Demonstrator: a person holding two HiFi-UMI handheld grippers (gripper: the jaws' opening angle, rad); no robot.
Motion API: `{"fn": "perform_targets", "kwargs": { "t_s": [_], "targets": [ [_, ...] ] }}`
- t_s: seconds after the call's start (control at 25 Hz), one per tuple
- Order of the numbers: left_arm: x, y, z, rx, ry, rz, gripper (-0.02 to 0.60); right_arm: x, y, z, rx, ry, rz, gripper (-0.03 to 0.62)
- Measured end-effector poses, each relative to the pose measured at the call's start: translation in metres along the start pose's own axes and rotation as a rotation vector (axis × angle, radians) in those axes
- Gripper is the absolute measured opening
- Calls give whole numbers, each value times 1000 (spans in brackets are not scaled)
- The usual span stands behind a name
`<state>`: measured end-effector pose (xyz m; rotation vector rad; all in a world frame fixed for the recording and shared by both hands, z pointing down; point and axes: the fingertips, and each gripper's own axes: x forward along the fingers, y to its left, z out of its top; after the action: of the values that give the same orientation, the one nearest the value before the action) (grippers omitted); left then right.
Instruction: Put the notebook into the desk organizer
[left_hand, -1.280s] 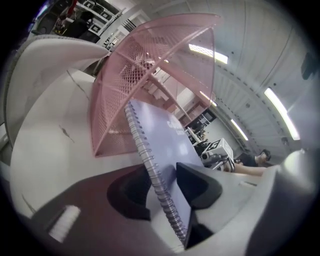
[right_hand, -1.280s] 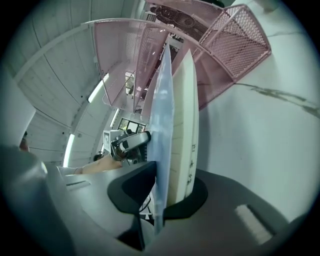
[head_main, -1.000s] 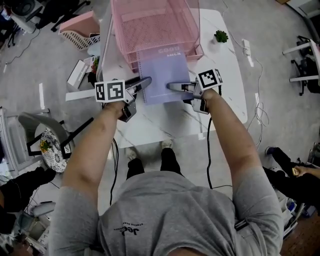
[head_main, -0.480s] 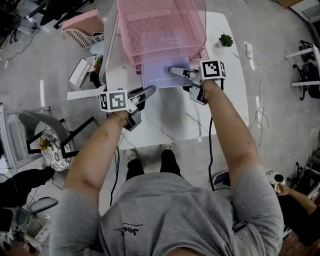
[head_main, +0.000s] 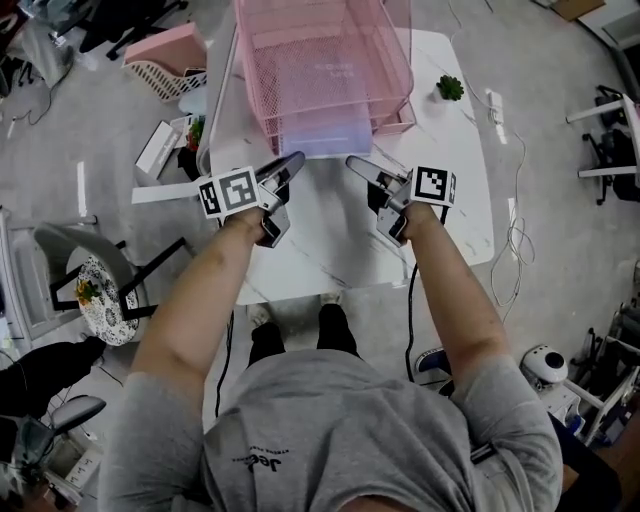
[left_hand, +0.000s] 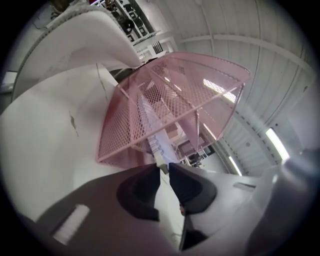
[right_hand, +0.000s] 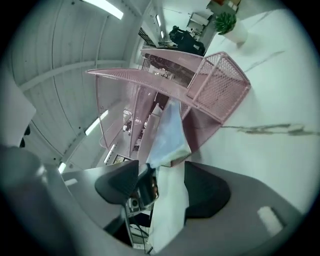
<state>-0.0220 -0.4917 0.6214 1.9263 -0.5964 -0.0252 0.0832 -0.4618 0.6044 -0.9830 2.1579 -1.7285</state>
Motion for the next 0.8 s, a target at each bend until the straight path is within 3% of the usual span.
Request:
{"fn": "perform_targets", "kwargs": {
  "t_s": [0.32,0.44,0.6,0.8],
  "targets": [
    [18,6,6,28,3,77,135,-7,7,-39,21,36,30,267],
    [11,10,-7,36,37,108,247,-10,13,-46,18,48,55,267],
    [-9,3,-36,72,100,108,268,-22,16,-47,-25,50,33,267],
    [-57,-43,-51,314,111,52,268,-36,54,-45,-132,34,66,267]
  ]
}}
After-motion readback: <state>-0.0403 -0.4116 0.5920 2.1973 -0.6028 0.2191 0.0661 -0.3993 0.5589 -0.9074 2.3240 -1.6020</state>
